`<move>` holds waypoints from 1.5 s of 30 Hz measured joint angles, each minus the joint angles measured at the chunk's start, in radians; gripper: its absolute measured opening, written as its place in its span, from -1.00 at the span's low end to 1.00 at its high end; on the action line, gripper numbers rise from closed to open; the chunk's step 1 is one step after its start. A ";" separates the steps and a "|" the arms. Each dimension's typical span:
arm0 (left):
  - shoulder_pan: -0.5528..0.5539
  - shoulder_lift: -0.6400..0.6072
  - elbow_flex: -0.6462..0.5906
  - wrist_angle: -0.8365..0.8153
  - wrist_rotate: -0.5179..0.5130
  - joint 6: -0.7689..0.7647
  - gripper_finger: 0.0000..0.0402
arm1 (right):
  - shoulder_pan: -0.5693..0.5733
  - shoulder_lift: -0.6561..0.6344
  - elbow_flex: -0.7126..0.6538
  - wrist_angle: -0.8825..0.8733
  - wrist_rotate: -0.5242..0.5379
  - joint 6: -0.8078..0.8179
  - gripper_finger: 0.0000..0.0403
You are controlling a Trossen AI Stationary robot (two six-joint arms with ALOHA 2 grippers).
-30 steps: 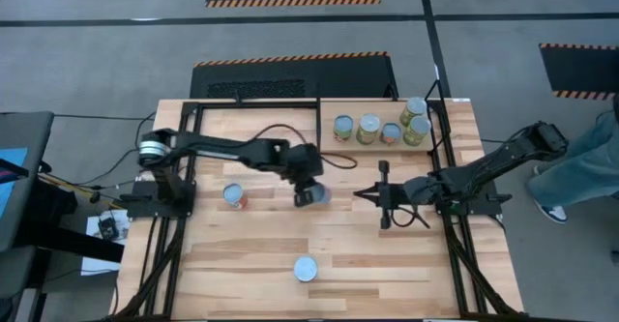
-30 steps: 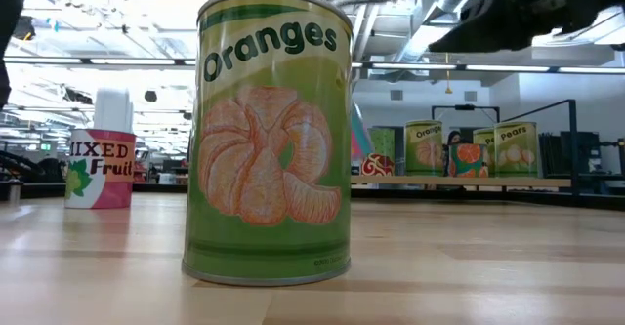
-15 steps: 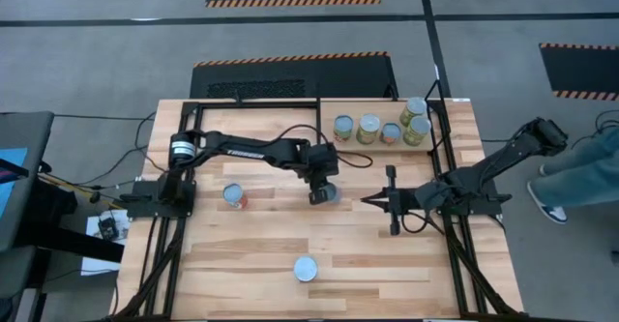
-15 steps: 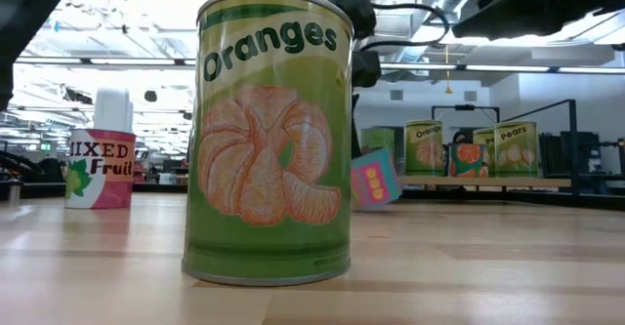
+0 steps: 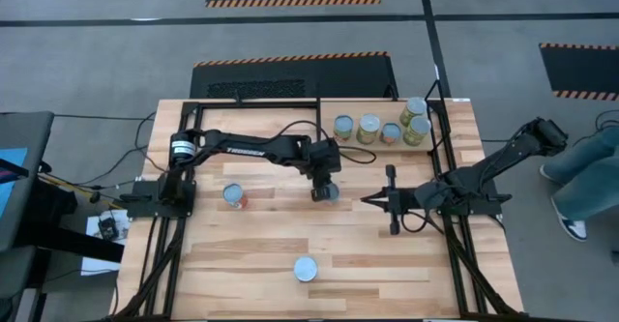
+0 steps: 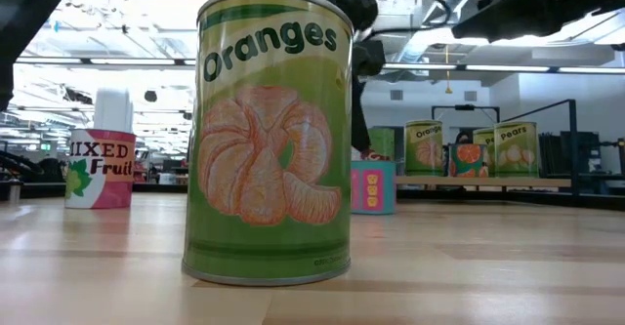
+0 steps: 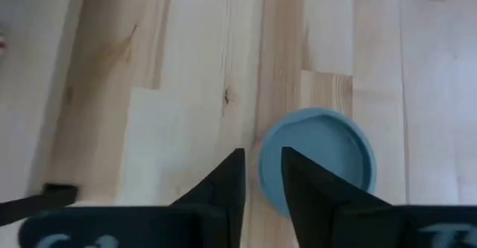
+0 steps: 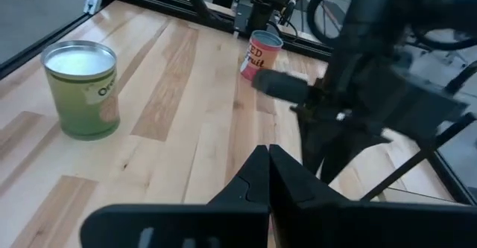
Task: Pick and place cans onto a shelf
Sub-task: Put the canned corn on the shelf
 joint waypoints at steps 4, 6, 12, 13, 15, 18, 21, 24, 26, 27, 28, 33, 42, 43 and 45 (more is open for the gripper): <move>-0.022 -0.062 -0.008 0.045 -0.018 0.080 -0.59 | 0.001 0.000 0.000 -0.015 -0.001 0.007 -0.92; -0.040 -0.111 -0.035 0.094 -0.027 0.108 -0.64 | 0.000 0.000 0.000 -0.021 0.000 0.021 -0.90; -0.082 -0.281 -0.282 0.374 -0.035 0.109 -0.87 | -0.002 0.014 0.000 -0.014 0.006 0.051 -0.82; -0.087 -0.317 -0.344 0.434 -0.035 0.097 -0.91 | -0.002 0.023 0.000 -0.001 0.018 0.052 -0.80; -0.099 -0.392 -0.480 0.577 -0.036 0.051 -0.96 | -0.007 0.044 0.001 0.039 0.048 0.050 -0.75; -0.122 -0.515 -0.691 0.797 -0.037 -0.011 -0.99 | -0.036 0.101 0.030 0.049 0.049 0.050 -0.68; -0.142 -0.644 -0.879 1.004 -0.042 -0.051 -0.99 | -0.068 0.169 0.082 0.022 0.027 0.045 -0.61; -0.154 -0.752 -1.026 1.140 -0.061 -0.080 -0.97 | -0.110 0.244 0.157 -0.050 -0.053 0.051 -0.51; -0.158 -0.822 -1.101 1.166 -0.086 -0.082 -0.97 | -0.133 0.304 0.222 -0.094 -0.094 0.061 -0.43; -0.159 -0.854 -1.129 1.169 -0.101 -0.082 -0.97 | -0.141 0.331 0.252 -0.134 -0.102 0.061 -0.39; -0.159 -0.884 -1.155 1.174 -0.118 -0.081 -0.97 | -0.149 0.358 0.279 -0.168 -0.106 0.064 -0.34; -0.158 -1.001 -1.258 1.177 -0.175 -0.082 -0.97 | -0.187 0.507 0.435 -0.356 -0.153 0.076 -0.12; -0.159 -1.065 -1.306 1.170 -0.194 -0.082 -0.97 | -0.260 0.733 0.642 -0.608 -0.188 0.079 -0.14; -0.159 -1.065 -1.307 1.165 -0.194 -0.080 -0.97 | -0.265 0.751 0.654 -0.626 -0.187 0.079 -0.17; -0.159 -1.065 -1.308 1.162 -0.194 -0.077 -0.97 | -0.274 0.788 0.675 -0.640 -0.188 0.076 -0.22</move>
